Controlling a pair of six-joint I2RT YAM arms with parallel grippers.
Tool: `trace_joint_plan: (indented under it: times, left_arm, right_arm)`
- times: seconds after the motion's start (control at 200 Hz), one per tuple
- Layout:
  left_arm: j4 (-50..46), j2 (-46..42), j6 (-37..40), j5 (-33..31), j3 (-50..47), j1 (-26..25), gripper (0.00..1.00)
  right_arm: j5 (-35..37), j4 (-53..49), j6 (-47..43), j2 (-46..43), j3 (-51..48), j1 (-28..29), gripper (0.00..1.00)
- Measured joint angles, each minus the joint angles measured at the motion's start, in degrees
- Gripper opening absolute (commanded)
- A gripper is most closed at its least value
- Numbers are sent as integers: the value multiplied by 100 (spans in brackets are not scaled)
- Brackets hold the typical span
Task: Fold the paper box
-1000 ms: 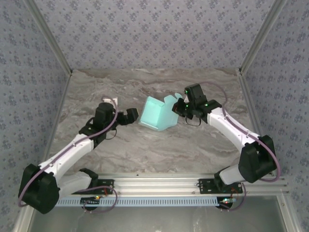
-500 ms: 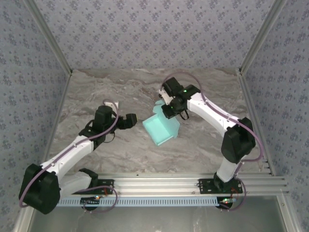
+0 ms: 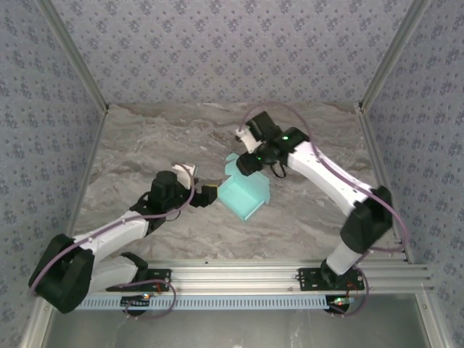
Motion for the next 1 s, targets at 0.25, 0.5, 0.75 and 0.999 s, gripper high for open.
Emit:
trace_joint_plan:
  times: [0.25,0.5,0.75,0.999]
  left_arm:
    - [-87,1078,706,223,988,-2,85]
    - [-98,1926,940,787,1849,-4,75]
    - [-149,2345,1137,984,1934,-114,58]
    - [-114,2441,1274,988,2090,-260,41]
  right_arm:
    - [-223,1346,1298,-2557,-2514,-931,61]
    - [-426,2039,1895,-3639,-4369,-444,63]
    - [-229,2752,2140,-3862,-4916,-146,59]
    - [-81,3499,2271,-3285,-5182,-120,39]
